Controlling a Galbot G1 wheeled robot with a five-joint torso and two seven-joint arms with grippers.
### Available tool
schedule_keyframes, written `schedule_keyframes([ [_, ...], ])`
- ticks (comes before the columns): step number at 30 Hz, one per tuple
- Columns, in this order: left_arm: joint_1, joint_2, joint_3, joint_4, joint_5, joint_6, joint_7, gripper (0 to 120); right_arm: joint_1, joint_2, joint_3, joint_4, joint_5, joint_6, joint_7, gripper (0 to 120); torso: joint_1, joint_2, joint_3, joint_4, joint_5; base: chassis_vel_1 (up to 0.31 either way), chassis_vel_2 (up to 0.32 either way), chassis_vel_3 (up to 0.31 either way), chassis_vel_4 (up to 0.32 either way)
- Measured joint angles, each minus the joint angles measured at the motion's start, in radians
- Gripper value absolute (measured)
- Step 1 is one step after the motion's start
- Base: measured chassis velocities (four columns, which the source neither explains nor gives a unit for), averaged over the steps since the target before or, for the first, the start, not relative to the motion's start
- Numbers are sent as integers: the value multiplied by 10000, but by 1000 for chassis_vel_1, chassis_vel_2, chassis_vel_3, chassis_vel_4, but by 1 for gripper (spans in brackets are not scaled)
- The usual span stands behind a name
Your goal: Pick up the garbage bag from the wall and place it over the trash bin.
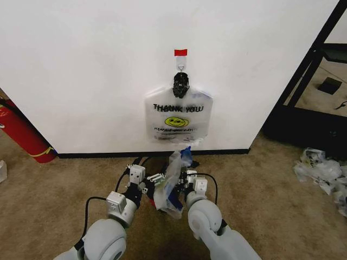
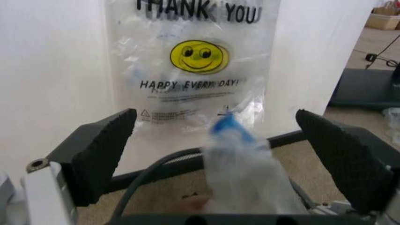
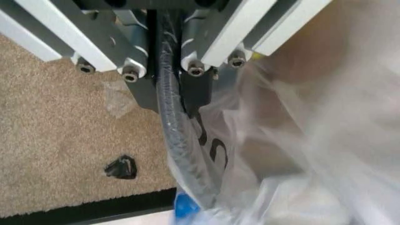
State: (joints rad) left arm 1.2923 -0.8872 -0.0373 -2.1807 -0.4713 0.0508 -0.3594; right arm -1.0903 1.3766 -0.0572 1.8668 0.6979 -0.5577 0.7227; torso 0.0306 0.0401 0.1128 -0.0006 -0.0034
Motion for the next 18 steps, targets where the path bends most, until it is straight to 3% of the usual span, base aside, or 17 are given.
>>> schedule_keyframes([
  [6,-29,-33,46,-3,3,0,-52,100,-369,-165,98,194,-318,516,-280,0,0,0,0,-2,-1,0,0,0,0],
  [13,-273,29,181,-375,-244,308,-134,100,-1249,-297,704,746,-849,1853,-1017,0,0,0,0,-1,-4,0,0,0,0],
  [16,-609,255,272,-897,-924,779,-200,100,-1602,-356,920,875,-1316,2328,-1259,0,0,0,0,-3,-3,0,0,0,0],
  [18,-1623,735,663,-1657,-2533,1894,-539,99,-2005,-352,1179,883,-2101,3178,-1675,0,-1,0,0,0,-1,0,0,0,0],
])
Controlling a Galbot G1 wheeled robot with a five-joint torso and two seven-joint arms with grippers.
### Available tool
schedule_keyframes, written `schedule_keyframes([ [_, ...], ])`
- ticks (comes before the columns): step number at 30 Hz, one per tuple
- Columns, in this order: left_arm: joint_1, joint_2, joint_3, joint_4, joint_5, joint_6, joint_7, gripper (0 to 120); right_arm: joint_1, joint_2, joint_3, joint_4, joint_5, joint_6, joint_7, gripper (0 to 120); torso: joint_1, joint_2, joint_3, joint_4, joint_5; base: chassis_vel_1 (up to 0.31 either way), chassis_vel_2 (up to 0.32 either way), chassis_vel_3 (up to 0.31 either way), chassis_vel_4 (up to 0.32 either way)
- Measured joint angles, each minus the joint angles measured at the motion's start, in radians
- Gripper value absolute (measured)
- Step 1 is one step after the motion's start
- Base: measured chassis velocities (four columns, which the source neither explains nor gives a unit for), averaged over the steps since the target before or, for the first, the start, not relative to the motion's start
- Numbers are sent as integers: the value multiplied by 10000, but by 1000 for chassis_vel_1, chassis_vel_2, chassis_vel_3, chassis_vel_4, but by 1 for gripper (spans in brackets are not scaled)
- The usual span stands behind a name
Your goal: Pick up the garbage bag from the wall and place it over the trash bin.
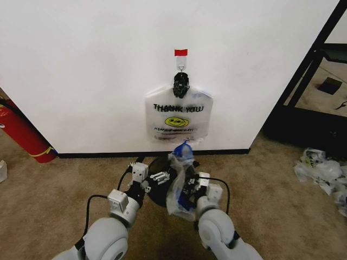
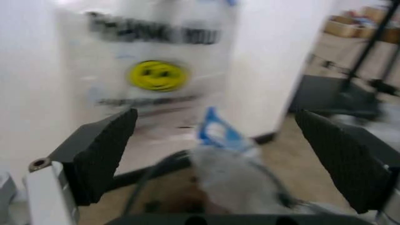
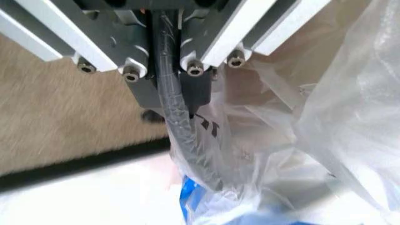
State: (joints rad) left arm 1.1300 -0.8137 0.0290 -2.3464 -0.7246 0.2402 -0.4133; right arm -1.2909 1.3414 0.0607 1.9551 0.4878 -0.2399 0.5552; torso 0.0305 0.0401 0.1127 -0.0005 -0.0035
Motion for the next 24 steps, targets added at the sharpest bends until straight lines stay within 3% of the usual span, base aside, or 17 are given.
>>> schedule_keyframes([
  [2,-835,220,293,-233,-1163,662,-314,98,-151,71,125,-1,-298,431,-178,0,0,0,-1,-9,1,0,0,0,0],
  [3,-835,220,293,-233,-1163,662,-314,98,-151,71,125,-1,-298,431,-178,0,0,0,-1,-9,1,0,0,0,0],
  [6,-2382,378,879,-380,-3481,1872,-1259,95,-366,231,303,1,-597,1083,-413,0,0,0,0,-1,-1,0,0,0,0],
  [8,-3767,333,1765,-338,-5375,2576,-2064,94,-561,350,433,106,-583,1364,-505,0,1,0,1,-2,0,0,0,0,0],
  [10,-4733,161,2653,-140,-6161,2798,-2571,92,-715,438,536,175,-595,1529,-540,0,1,2,0,-3,1,0,0,0,0],
  [16,-6058,-586,3887,437,-7496,3106,-3618,83,-895,533,640,190,-805,1678,-600,0,1,2,0,-3,0,0,0,0,0],
  [24,-6675,-1383,4665,2092,-6595,3291,-4065,53,-990,542,707,332,-831,1688,-685,0,2,2,1,-2,0,0,0,0,0],
])
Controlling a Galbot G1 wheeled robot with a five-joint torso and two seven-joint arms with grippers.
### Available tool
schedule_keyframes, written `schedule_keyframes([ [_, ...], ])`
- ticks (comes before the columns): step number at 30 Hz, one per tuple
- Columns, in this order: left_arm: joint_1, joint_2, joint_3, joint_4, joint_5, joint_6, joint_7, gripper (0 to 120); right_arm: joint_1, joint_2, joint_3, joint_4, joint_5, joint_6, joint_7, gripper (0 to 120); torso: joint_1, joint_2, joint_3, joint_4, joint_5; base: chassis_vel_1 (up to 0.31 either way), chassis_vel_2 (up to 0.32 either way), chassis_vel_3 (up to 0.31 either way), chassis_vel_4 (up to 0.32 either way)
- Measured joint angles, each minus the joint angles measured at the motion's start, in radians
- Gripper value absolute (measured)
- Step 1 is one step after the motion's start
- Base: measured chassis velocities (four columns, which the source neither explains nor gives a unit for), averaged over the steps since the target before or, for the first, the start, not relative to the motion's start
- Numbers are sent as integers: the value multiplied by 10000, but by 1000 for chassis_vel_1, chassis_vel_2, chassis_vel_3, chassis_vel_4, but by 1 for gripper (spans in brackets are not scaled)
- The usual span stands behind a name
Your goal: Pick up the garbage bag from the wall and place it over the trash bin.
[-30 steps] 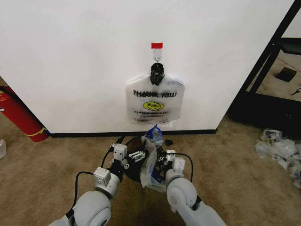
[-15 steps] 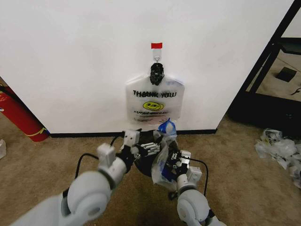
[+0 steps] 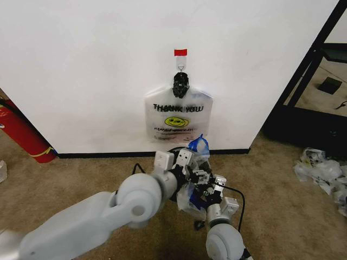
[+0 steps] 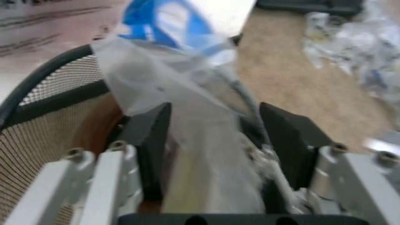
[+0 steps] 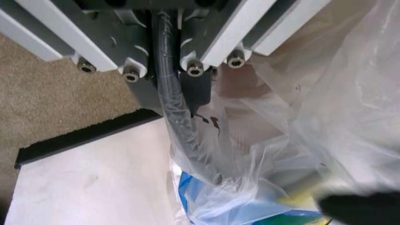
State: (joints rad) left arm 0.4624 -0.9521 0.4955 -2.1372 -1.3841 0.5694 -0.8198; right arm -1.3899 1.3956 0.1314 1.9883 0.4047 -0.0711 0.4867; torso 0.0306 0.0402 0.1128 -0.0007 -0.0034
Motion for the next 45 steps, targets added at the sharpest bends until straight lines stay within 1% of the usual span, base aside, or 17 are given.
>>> schedule_keyframes([
  [2,-15,-129,27,203,89,-3,-45,45,-10,-3,3,18,3,-5,-7,0,0,0,1,-1,-2,0,0,0,0],
  [3,-15,-129,27,203,89,-3,-45,45,-10,-3,3,18,3,-5,-7,0,0,0,1,-1,-2,0,0,0,0],
  [4,-11,-177,28,279,121,-16,-73,42,-14,-9,4,39,16,-19,-8,0,0,0,0,0,0,0,0,0,0],
  [6,52,-213,28,379,212,-71,-105,34,-46,-32,10,97,48,-42,-8,0,0,0,0,0,-2,0,0,0,0],
  [8,141,-190,13,408,324,-133,-114,23,-79,-56,28,132,56,-57,-11,0,0,0,0,1,-1,0,0,0,0],
  [11,201,-133,-21,407,384,-174,-115,17,-103,-70,64,144,68,-57,-12,0,0,0,0,0,-1,0,0,0,0],
  [15,258,-23,-79,352,518,-206,-98,0,-147,-88,99,147,79,-57,-23,0,0,0,0,0,-1,0,0,0,0],
  [24,275,289,-542,336,493,-220,-14,0,-223,-117,190,157,212,-24,-29,0,0,0,0,-1,-1,0,0,0,0],
  [27,476,749,-964,340,437,-219,112,0,-224,-250,328,196,486,5,-37,0,0,0,0,1,-2,0,0,0,0],
  [28,476,749,-964,340,437,-219,112,0,-224,-250,328,196,486,5,-37,0,0,0,0,1,-2,0,0,0,0],
  [32,683,1166,-1261,290,272,-64,155,0,-242,-435,411,255,699,5,-80,0,0,-1,0,-1,-3,0,0,0,0],
  [37,845,1332,-1464,119,147,38,226,0,-242,-500,434,256,747,5,-117,0,0,-1,0,0,-3,0,0,0,0],
  [38,862,1377,-1502,-16,96,78,276,4,-246,-514,433,256,747,5,-131,0,0,-3,0,-1,-3,0,0,0,0],
  [39,862,1377,-1502,-16,96,78,276,4,-246,-514,433,256,747,5,-131,0,0,-3,0,-1,-3,0,0,0,0],
  [41,871,1445,-1576,-265,25,177,369,10,-252,-535,433,256,747,6,-147,0,0,-3,0,-2,-3,0,0,0,0],
  [43,860,1618,-1790,-712,-48,376,557,21,-256,-576,447,253,743,20,-185,0,0,-3,0,-1,-2,0,0,0,0],
  [45,790,1806,-2009,-1021,-130,503,667,27,-265,-612,472,236,735,41,-211,0,0,-3,-1,0,-2,0,0,0,0],
])
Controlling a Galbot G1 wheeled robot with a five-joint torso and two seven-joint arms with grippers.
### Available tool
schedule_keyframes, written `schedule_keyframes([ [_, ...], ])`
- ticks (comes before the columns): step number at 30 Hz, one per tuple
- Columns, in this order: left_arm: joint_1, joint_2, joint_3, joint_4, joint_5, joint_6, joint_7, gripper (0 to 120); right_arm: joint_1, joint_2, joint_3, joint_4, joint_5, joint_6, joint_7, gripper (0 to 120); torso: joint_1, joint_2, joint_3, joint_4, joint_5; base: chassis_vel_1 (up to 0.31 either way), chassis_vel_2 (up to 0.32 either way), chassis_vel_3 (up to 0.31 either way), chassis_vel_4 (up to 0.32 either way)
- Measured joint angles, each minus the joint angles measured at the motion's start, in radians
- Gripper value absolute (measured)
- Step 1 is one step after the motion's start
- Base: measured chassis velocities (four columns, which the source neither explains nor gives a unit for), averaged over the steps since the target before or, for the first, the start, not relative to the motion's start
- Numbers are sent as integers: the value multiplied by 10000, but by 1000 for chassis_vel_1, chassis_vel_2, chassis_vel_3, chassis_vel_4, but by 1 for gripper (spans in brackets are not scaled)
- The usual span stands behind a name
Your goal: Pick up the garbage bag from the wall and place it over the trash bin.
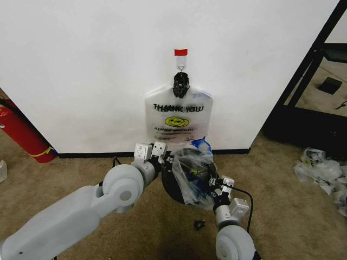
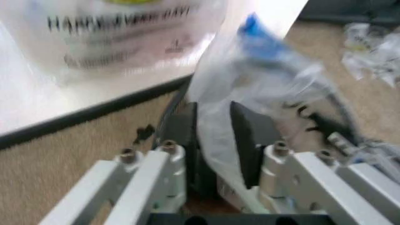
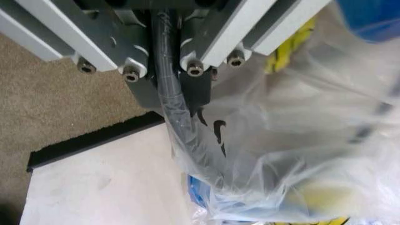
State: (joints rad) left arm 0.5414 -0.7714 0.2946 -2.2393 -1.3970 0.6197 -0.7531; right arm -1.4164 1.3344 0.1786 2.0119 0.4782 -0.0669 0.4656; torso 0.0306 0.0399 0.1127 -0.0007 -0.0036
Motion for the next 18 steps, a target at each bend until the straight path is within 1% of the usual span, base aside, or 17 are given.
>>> schedule_keyframes([
  [1,0,0,0,0,0,0,0,27,0,0,0,0,0,0,0,0,0,0,0,0,0,0,0,0,0],
  [2,-59,121,-98,-127,-27,42,83,32,-6,-14,15,-8,-2,12,-5,0,0,0,0,0,0,0,0,0,0],
  [3,-119,242,-173,-216,-37,77,169,34,-15,-23,27,-12,-5,21,-10,0,0,0,0,-1,0,0,0,0,0],
  [4,-185,371,-239,-299,-37,108,263,41,-24,-34,42,-15,-7,30,-19,0,0,0,0,-1,0,0,0,0,0],
  [5,-228,454,-271,-341,-35,119,343,41,-29,-38,49,-18,-9,35,-26,0,0,0,0,-1,0,0,0,0,0],
  [6,-366,637,-310,-407,-20,128,583,50,-39,-49,63,-23,-19,57,-40,0,0,0,0,2,0,0,0,0,0],
  [9,-497,744,-312,-418,14,122,803,52,-48,-57,67,-25,-29,80,-56,0,0,0,0,2,0,0,0,0,0],
  [10,-740,821,-248,-385,65,85,1186,59,-69,-68,77,-25,-46,113,-100,0,0,0,0,6,1,0,0,0,0],
  [11,-1177,708,70,-165,106,28,1726,66,-104,-81,74,-25,-85,178,-168,0,-1,0,-1,4,2,0,0,0,0],
  [12,-1513,541,388,43,108,-1,1960,69,-124,-97,69,-23,-104,221,-209,0,-1,0,0,5,0,0,0,0,0],
  [13,-2083,158,888,491,104,-72,2176,74,-154,-117,60,-19,-116,267,-248,0,-1,0,0,-5,-1,0,0,0,0],
  [15,-2867,-438,1555,1342,41,-138,2372,83,-184,-162,76,-1,-139,286,-271,0,0,0,0,-8,3,0,0,0,0],
  [16,-2867,-438,1555,1342,41,-138,2372,83,-184,-162,76,-1,-139,286,-271,0,0,0,0,-8,3,0,0,0,0],
  [18,-3321,-739,1895,1852,22,-141,2466,89,-217,-213,102,35,-153,286,-278,0,0,0,1,-5,0,0,0,0,0],
])
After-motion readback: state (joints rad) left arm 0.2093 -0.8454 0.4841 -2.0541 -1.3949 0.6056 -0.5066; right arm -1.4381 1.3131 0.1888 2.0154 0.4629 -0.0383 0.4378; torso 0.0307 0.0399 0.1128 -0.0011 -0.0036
